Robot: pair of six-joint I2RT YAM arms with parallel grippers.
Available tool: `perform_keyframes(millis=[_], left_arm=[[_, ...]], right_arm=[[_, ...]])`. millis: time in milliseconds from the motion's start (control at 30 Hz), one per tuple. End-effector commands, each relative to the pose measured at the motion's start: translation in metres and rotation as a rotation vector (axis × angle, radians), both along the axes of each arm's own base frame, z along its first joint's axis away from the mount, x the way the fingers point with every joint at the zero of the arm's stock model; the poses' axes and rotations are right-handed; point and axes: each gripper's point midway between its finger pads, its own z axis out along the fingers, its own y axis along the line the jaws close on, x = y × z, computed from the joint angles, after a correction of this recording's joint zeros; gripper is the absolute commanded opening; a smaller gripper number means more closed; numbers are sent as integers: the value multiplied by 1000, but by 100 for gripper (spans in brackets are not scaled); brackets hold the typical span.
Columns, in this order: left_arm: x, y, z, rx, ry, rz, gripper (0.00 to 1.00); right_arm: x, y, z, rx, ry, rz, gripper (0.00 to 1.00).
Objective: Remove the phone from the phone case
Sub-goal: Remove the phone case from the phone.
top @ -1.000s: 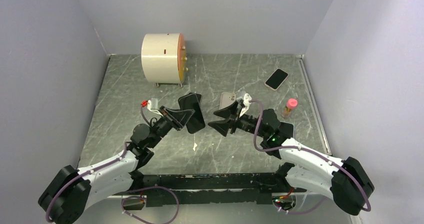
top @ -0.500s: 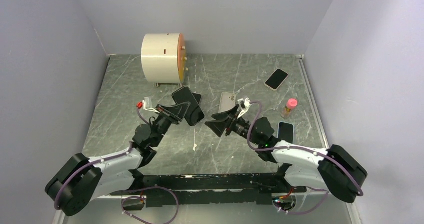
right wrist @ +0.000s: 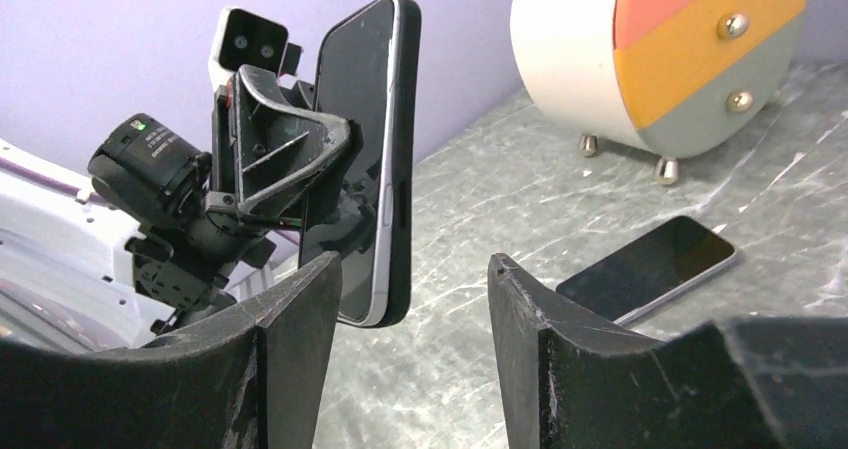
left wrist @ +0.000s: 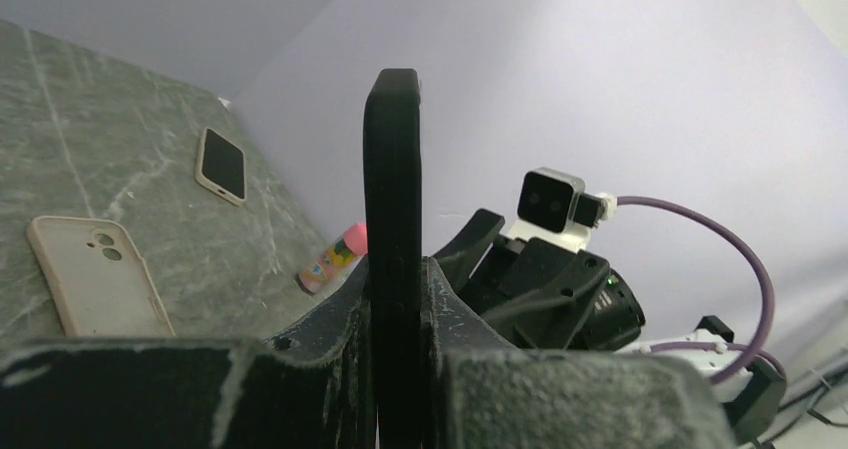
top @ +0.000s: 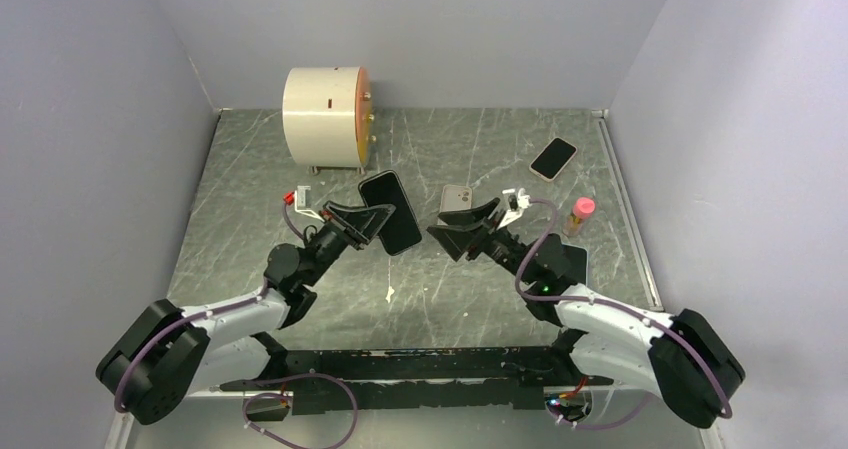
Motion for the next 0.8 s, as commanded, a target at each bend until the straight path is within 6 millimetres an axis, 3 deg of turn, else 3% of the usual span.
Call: perform_keyframes(millis=[0, 367, 567, 767], left_arm=[[-20, -2, 47, -63, -125, -110, 3], [-34, -20, 55, -80, -192, -331, 2], [-46, -20, 67, -62, -262, -364, 2], [-45, -19, 63, -57, -253, -365, 2]], right_arm=[[-9, -3, 14, -34, -84, 60, 58], [-15, 8, 21, -35, -124, 144, 52], [-8, 0, 14, -52, -111, 108, 47], [-7, -7, 20, -35, -120, 105, 46]])
